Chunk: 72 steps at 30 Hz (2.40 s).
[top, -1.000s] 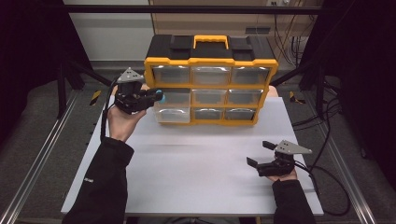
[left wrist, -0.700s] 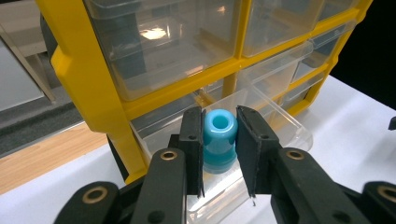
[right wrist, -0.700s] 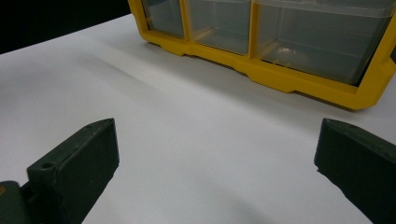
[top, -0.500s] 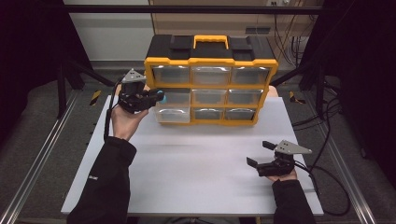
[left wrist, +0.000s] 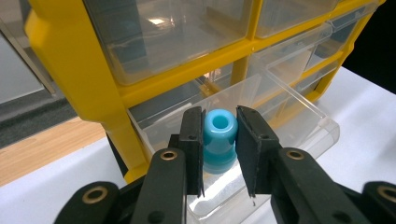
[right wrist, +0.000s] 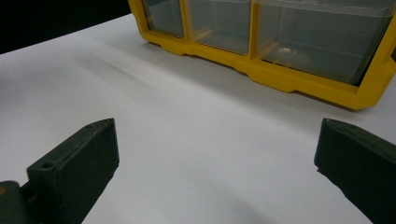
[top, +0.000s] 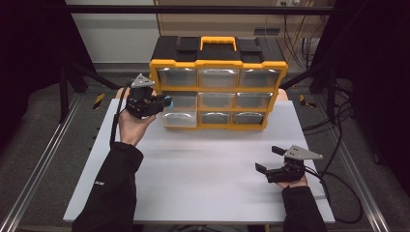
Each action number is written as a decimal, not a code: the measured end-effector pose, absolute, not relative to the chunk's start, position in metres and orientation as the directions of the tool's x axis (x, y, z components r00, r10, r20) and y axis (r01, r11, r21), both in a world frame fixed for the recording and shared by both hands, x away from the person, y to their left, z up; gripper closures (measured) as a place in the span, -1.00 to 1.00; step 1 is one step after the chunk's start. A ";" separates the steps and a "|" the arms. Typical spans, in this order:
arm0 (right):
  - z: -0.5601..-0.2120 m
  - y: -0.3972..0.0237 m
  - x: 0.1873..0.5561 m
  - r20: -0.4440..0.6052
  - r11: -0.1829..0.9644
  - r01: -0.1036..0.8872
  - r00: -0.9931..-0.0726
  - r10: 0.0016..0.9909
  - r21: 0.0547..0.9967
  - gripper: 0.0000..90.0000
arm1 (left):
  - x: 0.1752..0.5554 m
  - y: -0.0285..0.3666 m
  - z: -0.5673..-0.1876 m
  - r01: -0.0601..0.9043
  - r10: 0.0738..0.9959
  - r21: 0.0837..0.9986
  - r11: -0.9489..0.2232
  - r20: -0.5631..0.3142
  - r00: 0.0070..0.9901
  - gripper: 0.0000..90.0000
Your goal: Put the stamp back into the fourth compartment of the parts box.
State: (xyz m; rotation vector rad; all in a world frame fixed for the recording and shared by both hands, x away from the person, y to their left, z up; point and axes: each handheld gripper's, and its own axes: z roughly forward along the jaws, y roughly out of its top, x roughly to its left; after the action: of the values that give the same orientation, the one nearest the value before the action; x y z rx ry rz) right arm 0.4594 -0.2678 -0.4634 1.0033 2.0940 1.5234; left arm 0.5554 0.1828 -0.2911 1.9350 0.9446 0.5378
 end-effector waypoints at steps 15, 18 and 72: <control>-0.463 -0.268 0.459 0.115 0.166 0.333 -0.682 0.723 0.928 -0.99 | 0.561 0.176 -0.303 0.423 0.783 0.836 -0.348 0.012 0.622 0.59; -0.463 -0.268 0.459 0.117 0.164 0.333 -0.682 0.722 0.929 -0.99 | 0.561 0.174 -0.304 0.414 0.779 0.836 -0.361 0.026 0.626 0.57; -0.464 -0.268 0.459 0.119 0.164 0.336 -0.681 0.722 0.928 -0.99 | 0.479 0.236 -0.372 0.310 0.715 0.933 -0.184 -0.089 0.693 -0.94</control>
State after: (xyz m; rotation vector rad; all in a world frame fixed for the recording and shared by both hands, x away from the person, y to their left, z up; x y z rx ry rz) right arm 0.4591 -0.2676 -0.4637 1.0082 2.0963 1.5241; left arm 0.4785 0.2355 -0.3716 1.7744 0.8170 0.4474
